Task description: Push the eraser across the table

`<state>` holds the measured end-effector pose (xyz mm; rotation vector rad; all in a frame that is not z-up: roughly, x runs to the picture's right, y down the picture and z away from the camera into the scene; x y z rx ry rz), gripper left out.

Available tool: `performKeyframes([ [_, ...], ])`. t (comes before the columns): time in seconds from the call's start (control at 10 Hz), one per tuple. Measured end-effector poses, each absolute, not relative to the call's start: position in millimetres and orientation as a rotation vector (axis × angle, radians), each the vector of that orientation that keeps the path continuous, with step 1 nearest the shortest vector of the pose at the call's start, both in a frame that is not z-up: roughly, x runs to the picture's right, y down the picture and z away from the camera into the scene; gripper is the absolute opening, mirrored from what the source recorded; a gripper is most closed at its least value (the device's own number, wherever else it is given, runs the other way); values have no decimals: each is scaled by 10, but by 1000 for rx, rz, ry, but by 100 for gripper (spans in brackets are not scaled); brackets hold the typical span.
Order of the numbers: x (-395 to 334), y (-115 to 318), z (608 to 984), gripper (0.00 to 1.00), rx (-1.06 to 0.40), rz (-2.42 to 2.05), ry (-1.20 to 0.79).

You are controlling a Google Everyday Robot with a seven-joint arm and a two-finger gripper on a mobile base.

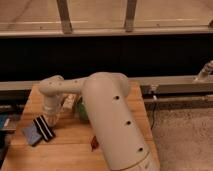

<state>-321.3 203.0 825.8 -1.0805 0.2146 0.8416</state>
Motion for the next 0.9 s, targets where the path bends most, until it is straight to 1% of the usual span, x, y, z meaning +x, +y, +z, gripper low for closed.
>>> performKeyframes([
  [0.3, -3333, 2095, 8122, 0, -1106, 798, 189],
  [0.5, -3360, 2082, 8019, 0, -1094, 792, 168],
  [0.6, -3273, 2014, 7958, 0, -1070, 810, 165],
  [0.7, -3110, 1868, 7881, 3, -1025, 851, 159],
  [0.8, -2977, 1751, 7841, 4, -993, 889, 154],
  [0.9, -2932, 1723, 7831, 4, -983, 899, 154],
])
